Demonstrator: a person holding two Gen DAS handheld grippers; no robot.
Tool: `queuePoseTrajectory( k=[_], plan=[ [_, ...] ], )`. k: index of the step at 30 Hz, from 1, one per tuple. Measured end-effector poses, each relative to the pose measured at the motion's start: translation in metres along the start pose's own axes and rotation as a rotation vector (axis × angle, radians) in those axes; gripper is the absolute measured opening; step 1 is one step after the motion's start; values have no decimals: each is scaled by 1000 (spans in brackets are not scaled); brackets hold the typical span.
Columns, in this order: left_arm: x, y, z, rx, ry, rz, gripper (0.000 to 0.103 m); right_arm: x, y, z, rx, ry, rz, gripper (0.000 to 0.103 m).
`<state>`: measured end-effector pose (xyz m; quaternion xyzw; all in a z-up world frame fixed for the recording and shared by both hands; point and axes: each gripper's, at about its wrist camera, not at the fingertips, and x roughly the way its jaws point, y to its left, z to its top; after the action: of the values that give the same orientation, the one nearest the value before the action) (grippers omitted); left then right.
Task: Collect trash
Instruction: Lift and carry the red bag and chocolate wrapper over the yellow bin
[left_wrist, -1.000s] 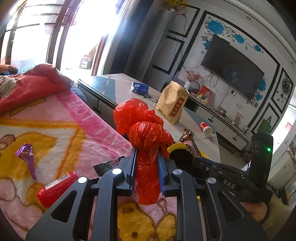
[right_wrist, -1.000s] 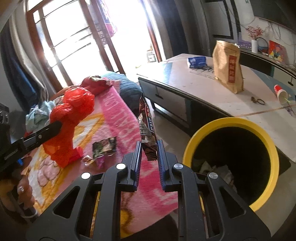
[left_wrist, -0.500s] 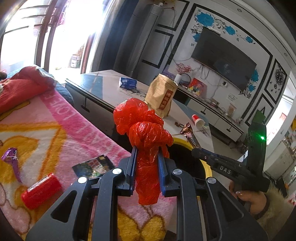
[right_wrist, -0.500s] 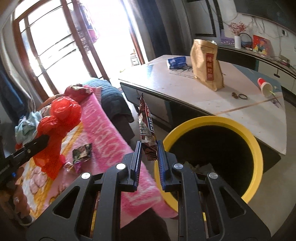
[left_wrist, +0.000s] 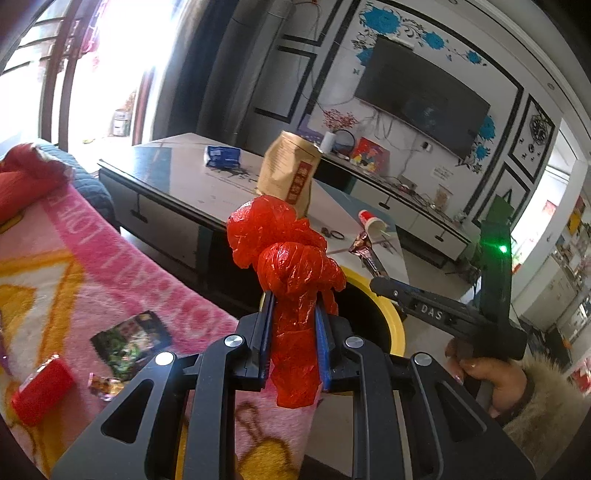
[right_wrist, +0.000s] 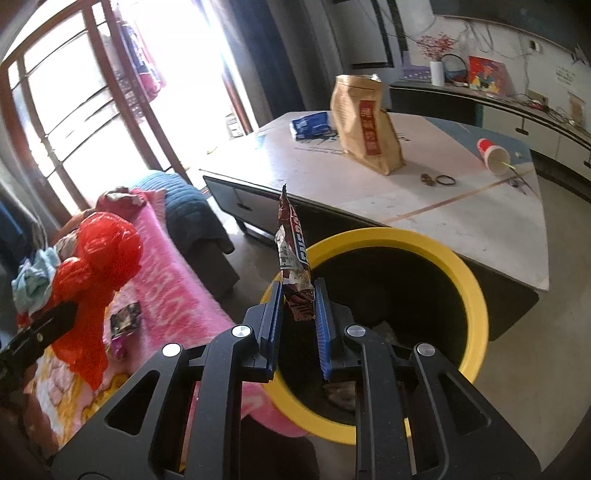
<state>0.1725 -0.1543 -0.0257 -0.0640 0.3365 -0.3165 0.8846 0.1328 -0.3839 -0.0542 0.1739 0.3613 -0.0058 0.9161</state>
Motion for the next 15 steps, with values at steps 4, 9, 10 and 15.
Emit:
queuePoseTrajectory(
  k=[4, 9, 10, 15],
  plan=[
    [13, -11, -2, 22, 19, -19, 19, 1, -14, 0, 28, 1, -28, 12],
    [26, -23, -4, 50, 40, -36, 19, 5, -26, 0, 52, 14, -54, 12],
    [30, -25, -5, 57, 45, -40, 19, 6, -28, 0, 57, 17, -59, 12],
    [47, -34, -9, 75, 75, -58, 19, 11, -43, -2, 91, 38, -81, 12]
  ],
)
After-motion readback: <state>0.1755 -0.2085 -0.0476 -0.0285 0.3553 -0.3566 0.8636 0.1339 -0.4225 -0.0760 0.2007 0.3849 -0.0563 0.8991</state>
